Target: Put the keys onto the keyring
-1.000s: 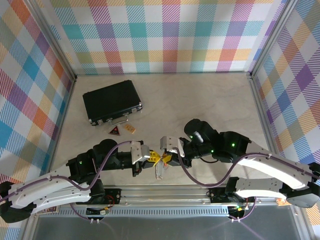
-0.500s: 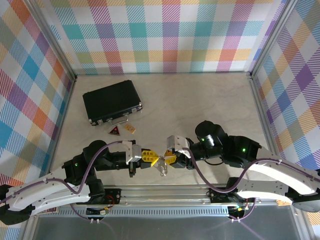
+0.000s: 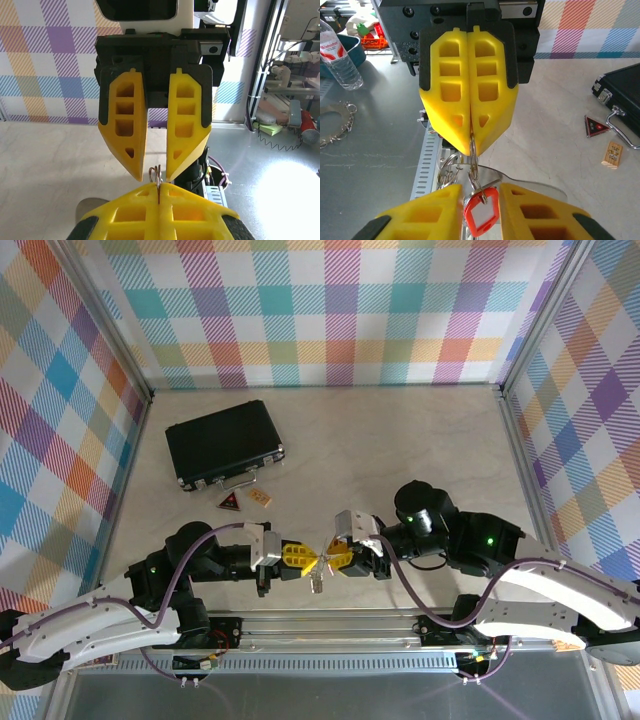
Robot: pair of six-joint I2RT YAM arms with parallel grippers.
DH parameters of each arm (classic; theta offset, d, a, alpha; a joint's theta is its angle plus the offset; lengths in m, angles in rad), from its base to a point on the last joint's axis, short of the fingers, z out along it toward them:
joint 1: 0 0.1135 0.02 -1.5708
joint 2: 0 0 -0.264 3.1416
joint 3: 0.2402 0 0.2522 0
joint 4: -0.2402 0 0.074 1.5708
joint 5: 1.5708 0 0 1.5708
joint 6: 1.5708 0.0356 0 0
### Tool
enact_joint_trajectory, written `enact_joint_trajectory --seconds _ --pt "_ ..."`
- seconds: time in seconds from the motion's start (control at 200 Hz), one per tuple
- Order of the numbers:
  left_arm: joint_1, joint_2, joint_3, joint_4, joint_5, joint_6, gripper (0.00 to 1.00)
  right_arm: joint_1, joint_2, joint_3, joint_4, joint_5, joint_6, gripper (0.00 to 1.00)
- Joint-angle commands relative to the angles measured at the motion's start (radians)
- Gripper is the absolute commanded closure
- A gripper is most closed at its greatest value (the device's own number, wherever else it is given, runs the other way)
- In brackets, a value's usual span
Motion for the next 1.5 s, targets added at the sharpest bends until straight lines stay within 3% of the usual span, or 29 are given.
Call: enact_joint_trajectory --seconds 0.0,0.26,0.78,1.08,1.495 --pt "-0.001 -0.012 -0.011 0.063 0.023 -0.015 1.00 0.007 0.004 -0.012 0.026 -0.030 0.002 0.85" --pt "-0.001 -0.020 -0.017 0.074 0.027 -0.017 1.00 0.006 0.010 -0.020 0.026 -0.035 -0.003 1.00" --pt "-0.001 -0.031 -0.035 0.113 0.036 -0.032 1.00 0.006 0.031 -0.020 0.030 -0.032 -0.003 1.00" --pt "-0.001 -0.031 -0.023 0.105 0.042 -0.027 1.00 0.006 -0.004 -0.050 0.075 -0.021 0.020 0.78" --pt "-0.001 -0.025 -0.022 0.118 0.052 -0.031 1.00 0.006 -0.039 -0.108 0.143 -0.047 0.049 0.88"
